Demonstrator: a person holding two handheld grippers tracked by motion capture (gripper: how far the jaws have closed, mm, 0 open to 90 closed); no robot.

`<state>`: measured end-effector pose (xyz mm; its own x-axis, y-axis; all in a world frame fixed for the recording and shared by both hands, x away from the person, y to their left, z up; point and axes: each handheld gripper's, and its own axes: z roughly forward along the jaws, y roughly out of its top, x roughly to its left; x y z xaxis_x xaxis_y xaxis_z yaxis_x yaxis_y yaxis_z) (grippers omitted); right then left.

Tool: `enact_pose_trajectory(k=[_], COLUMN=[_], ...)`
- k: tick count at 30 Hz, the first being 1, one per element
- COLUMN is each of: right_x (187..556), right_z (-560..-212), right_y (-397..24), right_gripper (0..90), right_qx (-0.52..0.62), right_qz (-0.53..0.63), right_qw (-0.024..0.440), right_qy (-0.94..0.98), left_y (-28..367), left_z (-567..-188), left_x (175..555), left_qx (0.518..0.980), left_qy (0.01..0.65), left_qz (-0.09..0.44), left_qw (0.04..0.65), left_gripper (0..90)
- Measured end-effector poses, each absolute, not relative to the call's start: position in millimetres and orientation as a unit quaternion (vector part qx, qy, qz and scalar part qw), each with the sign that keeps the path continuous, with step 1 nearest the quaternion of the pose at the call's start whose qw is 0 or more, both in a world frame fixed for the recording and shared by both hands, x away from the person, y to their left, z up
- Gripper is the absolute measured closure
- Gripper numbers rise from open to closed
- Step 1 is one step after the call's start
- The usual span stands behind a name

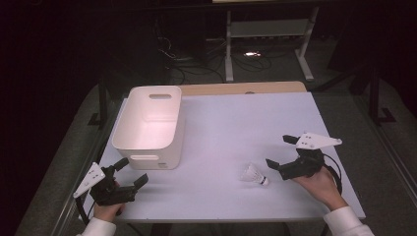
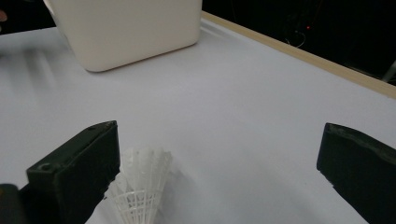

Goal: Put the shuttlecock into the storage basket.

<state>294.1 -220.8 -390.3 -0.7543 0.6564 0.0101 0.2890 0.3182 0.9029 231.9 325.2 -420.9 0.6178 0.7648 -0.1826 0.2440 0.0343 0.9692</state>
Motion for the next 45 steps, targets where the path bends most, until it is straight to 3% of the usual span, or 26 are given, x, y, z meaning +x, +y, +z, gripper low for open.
enact_pose_trajectory(k=[45], right_x=[295], right_z=[-383], right_y=[-189], right_gripper=[0.0], right_qx=[0.216], right_qz=[0.368], right_qw=[0.138], right_qy=[0.894], left_y=[325], left_z=[-421], left_x=[231], left_qx=[0.659], left_qy=[0.381], left_qz=[0.213], left_qw=[0.612], left_gripper=[0.0])
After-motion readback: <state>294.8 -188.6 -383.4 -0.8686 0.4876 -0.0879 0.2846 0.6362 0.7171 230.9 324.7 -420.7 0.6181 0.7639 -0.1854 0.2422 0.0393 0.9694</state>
